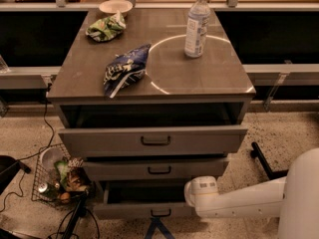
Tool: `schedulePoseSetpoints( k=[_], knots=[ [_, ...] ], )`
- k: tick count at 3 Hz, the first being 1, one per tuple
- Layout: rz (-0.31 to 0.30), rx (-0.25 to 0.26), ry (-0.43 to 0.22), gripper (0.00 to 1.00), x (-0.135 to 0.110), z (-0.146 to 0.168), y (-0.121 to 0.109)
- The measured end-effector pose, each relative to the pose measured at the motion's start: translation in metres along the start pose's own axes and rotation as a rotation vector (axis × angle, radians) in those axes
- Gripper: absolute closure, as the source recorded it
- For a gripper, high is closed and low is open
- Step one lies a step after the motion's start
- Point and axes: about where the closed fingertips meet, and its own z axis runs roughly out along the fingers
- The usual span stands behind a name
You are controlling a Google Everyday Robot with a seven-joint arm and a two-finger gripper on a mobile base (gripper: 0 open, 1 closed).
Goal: Open bottom drawer
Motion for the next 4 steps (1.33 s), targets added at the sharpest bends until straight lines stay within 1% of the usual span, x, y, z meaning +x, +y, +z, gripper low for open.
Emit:
schedulePoseSetpoints(
  k=[2,3,4],
  knots=[
    [0.054,-0.014,-0.044,1.00,0.024,0.033,0.011],
    [0.063,-0.014,-0.048,1.00,0.030,0.045,0.012],
    [0.059,-0.016,-0.047,1.00,0.031,0.058,0.009]
  ],
)
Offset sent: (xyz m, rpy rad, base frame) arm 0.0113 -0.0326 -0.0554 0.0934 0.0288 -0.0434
